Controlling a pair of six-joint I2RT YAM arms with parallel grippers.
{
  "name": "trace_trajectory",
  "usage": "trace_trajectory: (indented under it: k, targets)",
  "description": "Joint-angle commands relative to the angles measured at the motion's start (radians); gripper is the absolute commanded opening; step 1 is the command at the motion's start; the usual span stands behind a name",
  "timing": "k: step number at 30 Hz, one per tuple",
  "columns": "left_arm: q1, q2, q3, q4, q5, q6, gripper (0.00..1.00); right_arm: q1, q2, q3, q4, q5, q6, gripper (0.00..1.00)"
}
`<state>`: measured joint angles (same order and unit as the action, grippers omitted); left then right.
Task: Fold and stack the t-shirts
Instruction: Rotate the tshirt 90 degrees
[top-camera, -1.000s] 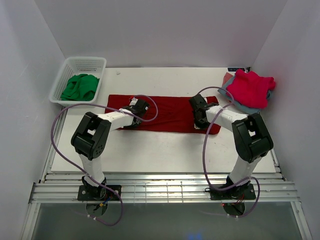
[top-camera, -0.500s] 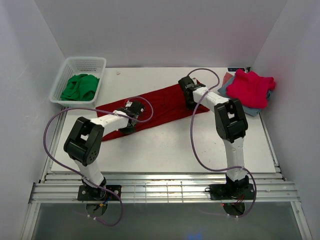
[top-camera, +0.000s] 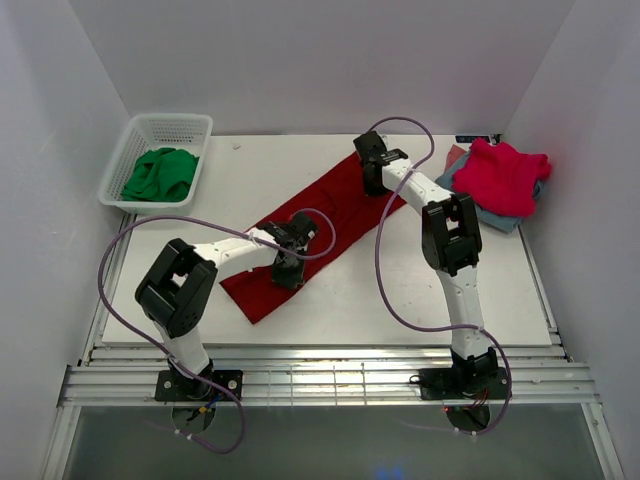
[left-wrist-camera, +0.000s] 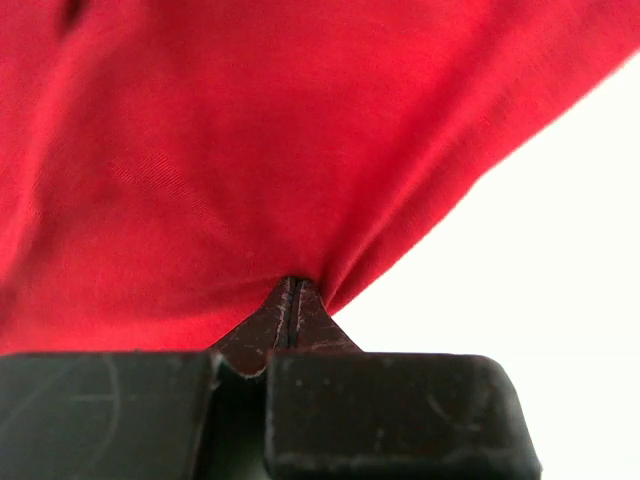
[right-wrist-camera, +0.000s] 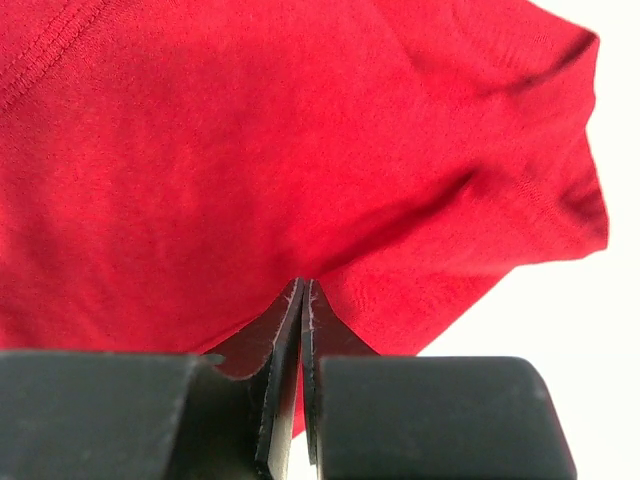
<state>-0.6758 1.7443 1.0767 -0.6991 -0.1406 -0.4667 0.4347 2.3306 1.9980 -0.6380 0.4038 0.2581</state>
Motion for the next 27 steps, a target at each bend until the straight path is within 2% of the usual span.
trace_trajectory:
  k: [1,4,13,20,26,27]
  targets:
    - [-0.073,0.044,0.020,-0.019,0.262,-0.047,0.00,-0.016,0.016,0.036,-0.011,-0.046,0.004,0.08]
    - [-0.119,0.046,0.048,-0.022,0.295,-0.059,0.00,-0.021,0.016,0.030,-0.003,-0.071,0.001,0.08]
    - [-0.149,0.043,0.141,-0.040,0.397,-0.062,0.00,-0.024,0.061,0.038,0.009,-0.204,0.023,0.08]
    - [-0.166,0.107,0.256,-0.016,0.472,-0.055,0.00,-0.025,0.111,0.051,0.046,-0.319,0.058,0.08]
    - [-0.176,0.153,0.353,-0.022,0.469,-0.070,0.00,-0.031,0.180,0.145,0.067,-0.393,0.070,0.08]
    - [-0.174,0.146,0.364,-0.028,0.425,-0.076,0.00,-0.036,0.188,0.166,0.067,-0.428,0.073,0.08]
